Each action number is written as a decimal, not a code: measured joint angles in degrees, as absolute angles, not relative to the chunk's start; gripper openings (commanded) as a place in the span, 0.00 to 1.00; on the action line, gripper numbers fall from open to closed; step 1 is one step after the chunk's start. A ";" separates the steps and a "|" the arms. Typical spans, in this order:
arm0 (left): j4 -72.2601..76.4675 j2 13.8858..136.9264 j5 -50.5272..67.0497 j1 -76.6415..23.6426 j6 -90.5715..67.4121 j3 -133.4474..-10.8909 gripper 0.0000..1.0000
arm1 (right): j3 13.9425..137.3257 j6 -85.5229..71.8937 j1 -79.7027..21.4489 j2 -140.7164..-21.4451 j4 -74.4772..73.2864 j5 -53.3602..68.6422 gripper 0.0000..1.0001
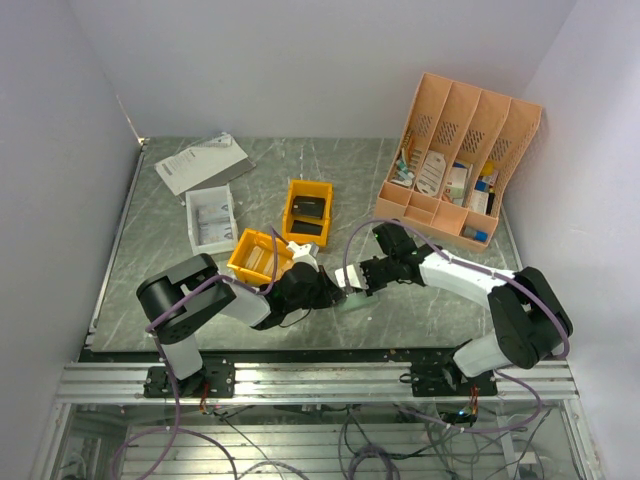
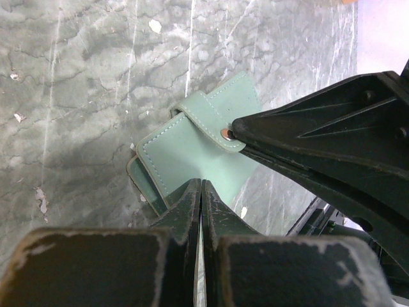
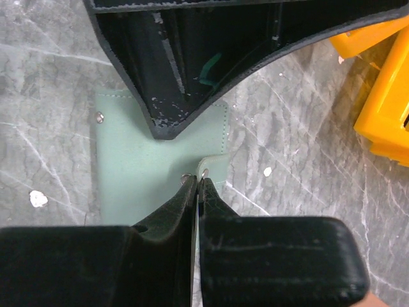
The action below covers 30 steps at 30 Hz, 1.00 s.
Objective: Put the credit cards into the card holder
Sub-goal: Close the card holder at the center of the board.
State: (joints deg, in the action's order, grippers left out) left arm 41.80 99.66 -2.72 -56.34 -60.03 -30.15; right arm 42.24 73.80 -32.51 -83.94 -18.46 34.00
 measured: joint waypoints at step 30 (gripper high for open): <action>40.93 100.14 -2.09 -56.34 -59.81 -31.14 0.07 | 42.92 82.17 -32.47 -83.94 -25.17 30.79 0.00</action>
State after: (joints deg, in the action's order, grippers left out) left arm 40.93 100.14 -2.09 -56.34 -59.81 -31.14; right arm 42.92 82.17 -32.47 -83.94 -25.17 30.79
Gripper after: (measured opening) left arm 0.077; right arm 0.009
